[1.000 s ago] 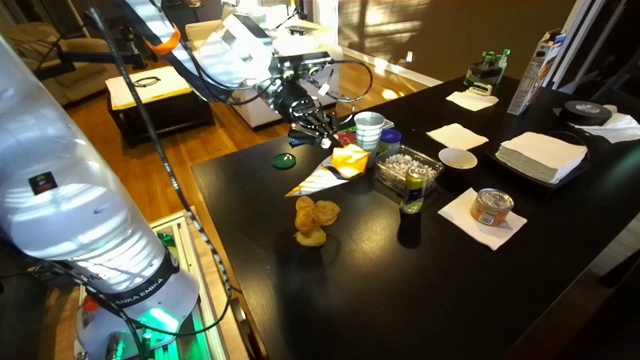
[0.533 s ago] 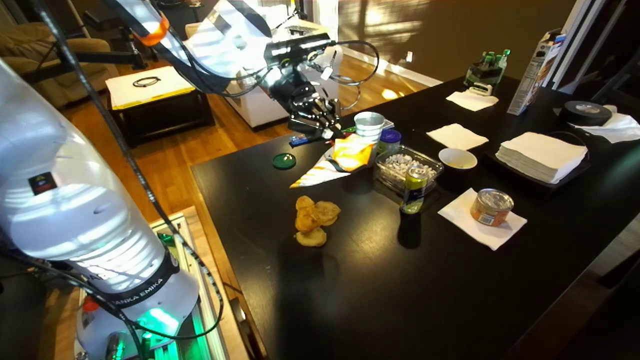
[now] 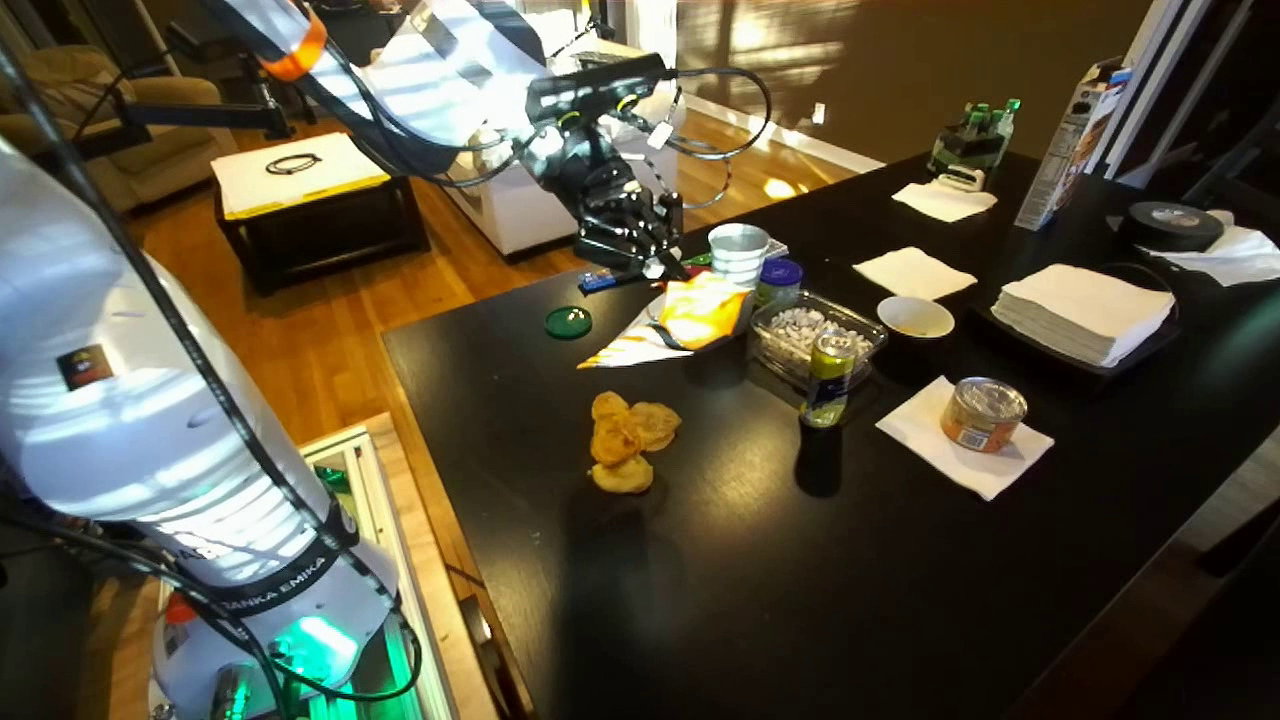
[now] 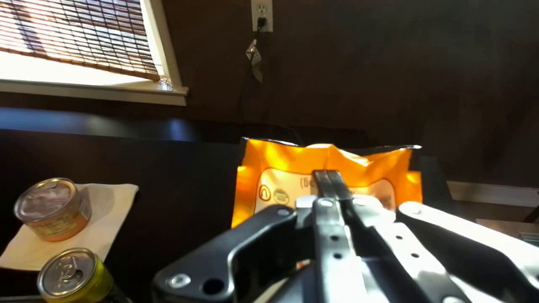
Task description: Pour the contents out of the white packet
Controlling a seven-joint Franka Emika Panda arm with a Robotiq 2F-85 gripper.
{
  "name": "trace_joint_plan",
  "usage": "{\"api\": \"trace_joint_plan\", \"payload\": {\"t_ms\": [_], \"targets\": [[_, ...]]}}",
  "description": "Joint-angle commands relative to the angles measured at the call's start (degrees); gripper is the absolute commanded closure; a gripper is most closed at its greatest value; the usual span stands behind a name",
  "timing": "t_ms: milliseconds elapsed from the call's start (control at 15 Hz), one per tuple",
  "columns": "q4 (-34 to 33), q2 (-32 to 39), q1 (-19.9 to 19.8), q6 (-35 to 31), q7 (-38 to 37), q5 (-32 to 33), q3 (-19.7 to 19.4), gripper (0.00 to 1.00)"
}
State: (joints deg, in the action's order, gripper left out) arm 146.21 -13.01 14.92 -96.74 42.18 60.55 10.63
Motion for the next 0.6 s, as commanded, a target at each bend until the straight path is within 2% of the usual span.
{"api": "trace_joint_plan", "payload": {"t_ms": [0,267,533], "targets": [[1.1,-2.6,-0.4,-9.1,1.1,-0.2,-2.6,1.00],[3.0,-4.6,-2.8,-24.3,3.9,-1.8,-8.2,1.00],[2.9,-2.9,-5.7,-33.0,10.6,-6.5,-13.0,1.00]]}}
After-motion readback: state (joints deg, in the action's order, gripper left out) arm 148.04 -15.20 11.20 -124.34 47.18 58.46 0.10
